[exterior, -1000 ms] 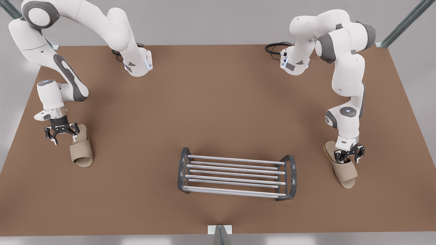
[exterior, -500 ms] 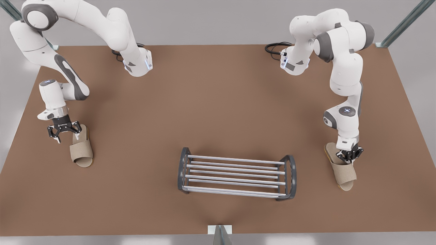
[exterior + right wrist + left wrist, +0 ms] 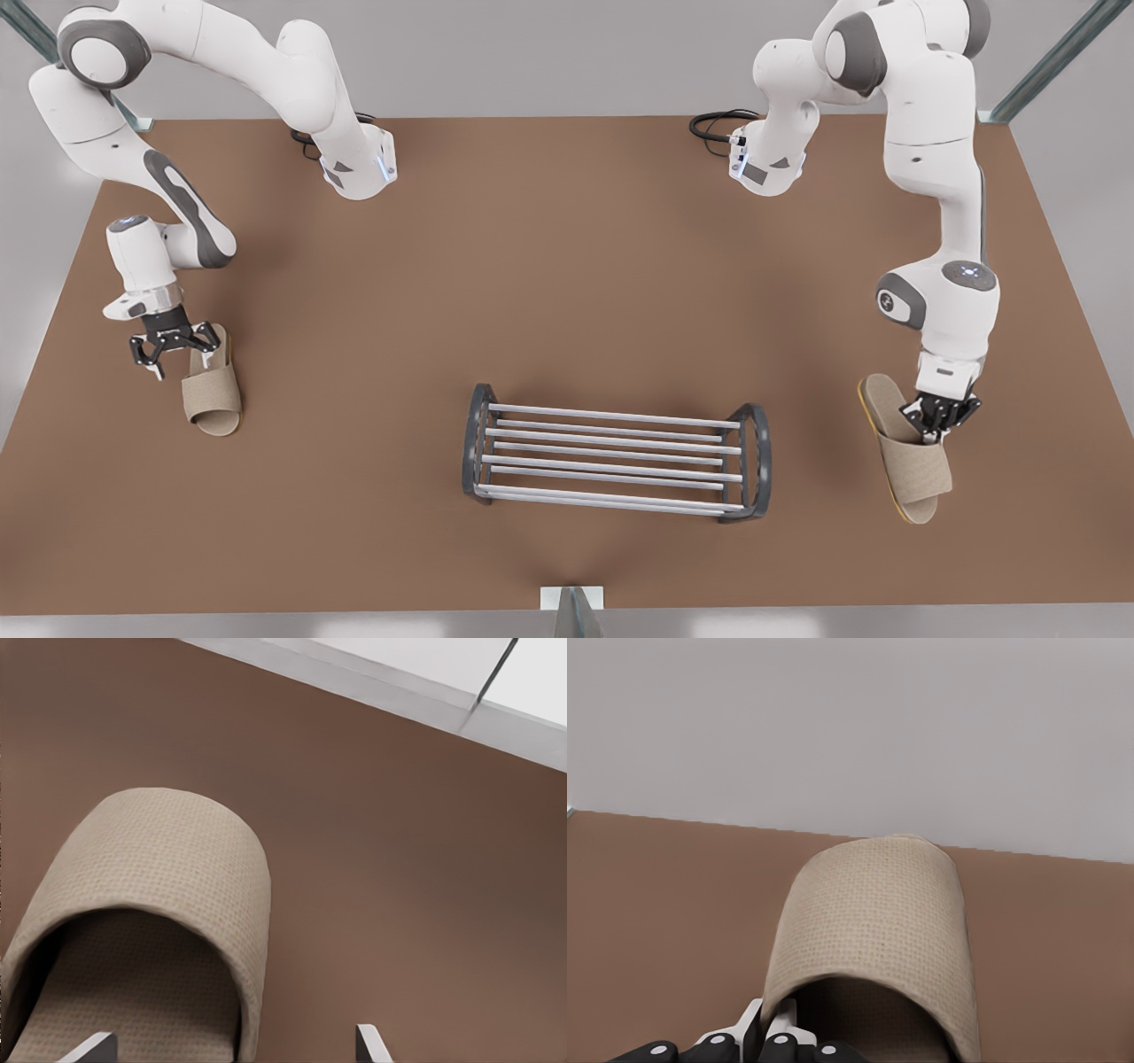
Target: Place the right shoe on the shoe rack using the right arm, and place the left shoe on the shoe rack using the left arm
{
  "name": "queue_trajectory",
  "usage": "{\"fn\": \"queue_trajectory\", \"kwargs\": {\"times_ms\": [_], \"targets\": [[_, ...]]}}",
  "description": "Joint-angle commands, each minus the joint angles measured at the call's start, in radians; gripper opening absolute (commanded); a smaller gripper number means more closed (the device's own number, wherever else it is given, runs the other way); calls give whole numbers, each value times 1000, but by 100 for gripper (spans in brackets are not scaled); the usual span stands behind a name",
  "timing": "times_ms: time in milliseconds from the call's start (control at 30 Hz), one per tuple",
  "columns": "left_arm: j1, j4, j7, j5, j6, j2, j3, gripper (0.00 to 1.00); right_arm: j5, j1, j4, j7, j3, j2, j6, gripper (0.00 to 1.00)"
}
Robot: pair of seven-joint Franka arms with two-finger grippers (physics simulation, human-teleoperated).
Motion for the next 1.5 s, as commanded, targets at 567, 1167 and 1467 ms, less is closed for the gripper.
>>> {"fn": "queue_trajectory", "kwargs": {"times_ms": [567, 1167, 1467], "targets": [[-121, 120, -26, 211, -327, -201, 21, 21, 0, -1, 9, 14, 13, -4, 1, 100], [-379, 426, -417, 465, -483, -40, 20, 21, 3, 26, 38, 74, 30, -12, -2, 100], [-483, 531, -632, 514, -498, 95, 23, 21, 3, 46, 58, 86, 25, 13, -2, 100]]}}
